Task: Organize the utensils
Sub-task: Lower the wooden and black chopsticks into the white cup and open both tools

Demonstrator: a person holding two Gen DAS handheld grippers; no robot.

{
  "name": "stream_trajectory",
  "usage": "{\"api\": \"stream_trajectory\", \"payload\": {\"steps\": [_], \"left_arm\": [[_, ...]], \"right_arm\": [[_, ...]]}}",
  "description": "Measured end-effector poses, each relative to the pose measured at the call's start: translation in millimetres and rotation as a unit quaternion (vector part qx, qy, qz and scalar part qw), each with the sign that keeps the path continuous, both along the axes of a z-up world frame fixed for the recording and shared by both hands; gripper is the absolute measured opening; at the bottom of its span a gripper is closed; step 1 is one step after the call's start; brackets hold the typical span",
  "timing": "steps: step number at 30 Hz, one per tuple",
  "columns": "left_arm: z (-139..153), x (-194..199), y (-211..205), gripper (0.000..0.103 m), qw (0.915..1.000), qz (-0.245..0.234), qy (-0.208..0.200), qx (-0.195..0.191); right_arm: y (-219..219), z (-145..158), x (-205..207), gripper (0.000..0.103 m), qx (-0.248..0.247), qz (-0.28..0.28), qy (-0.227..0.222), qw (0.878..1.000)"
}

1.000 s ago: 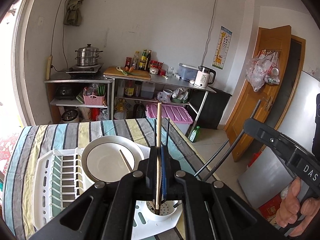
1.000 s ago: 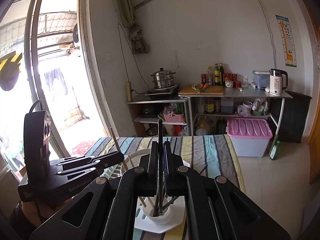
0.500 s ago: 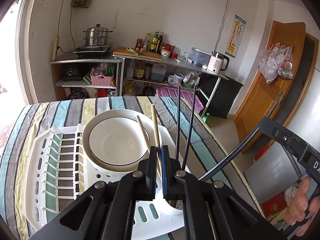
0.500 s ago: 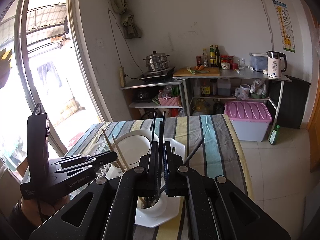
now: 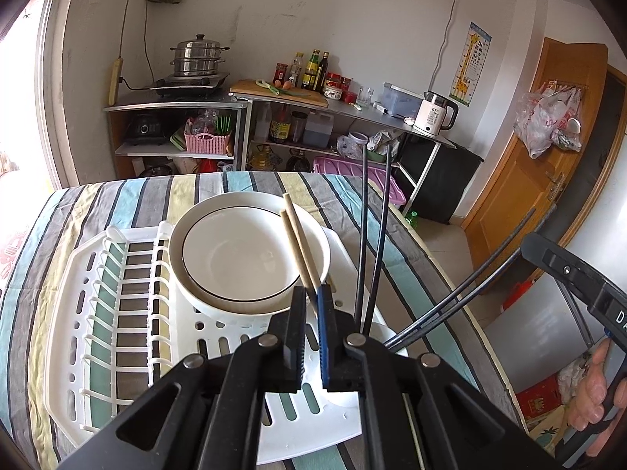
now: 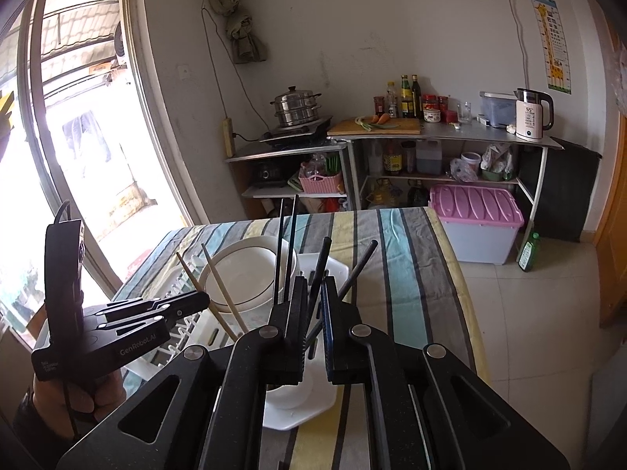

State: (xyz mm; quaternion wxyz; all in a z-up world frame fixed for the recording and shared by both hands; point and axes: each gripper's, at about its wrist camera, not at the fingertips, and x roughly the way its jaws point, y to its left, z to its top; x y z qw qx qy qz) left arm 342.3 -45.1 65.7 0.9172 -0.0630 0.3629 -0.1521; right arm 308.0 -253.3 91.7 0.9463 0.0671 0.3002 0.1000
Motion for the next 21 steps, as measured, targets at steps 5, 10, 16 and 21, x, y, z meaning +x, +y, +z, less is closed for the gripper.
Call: {"api": "stream_trajectory", "payload": {"steps": [5, 10, 16, 21], "left_arm": [[-0.4, -8.2, 3.1, 0.006, 1.0, -0.001, 0.0, 0.002], [-0.5, -24.4, 9.5, 0.006, 1.0, 0.003, -0.005, 0.001], [2.6, -60.6, 18.3, 0.006, 0.9994, 0.014, -0.027, 0.016], [0.1, -100.1, 28.1, 0.006, 0.9992, 0.015, -0.035, 0.014]], "right_arm": [[-1.6, -0.5, -8.2, 0.015, 0.004, 0.001, 0.0, 1.0], [-1.9, -1.4, -22.3, 0.016, 0.005, 0.004, -0.003, 1.0], [-0.6, -4.6, -52.3, 0.016, 0.008, 0.011, -0.011, 1.0], [4.7, -7.7, -82.9, 0.017, 0.005, 0.022, -0.018, 1.0]]}}
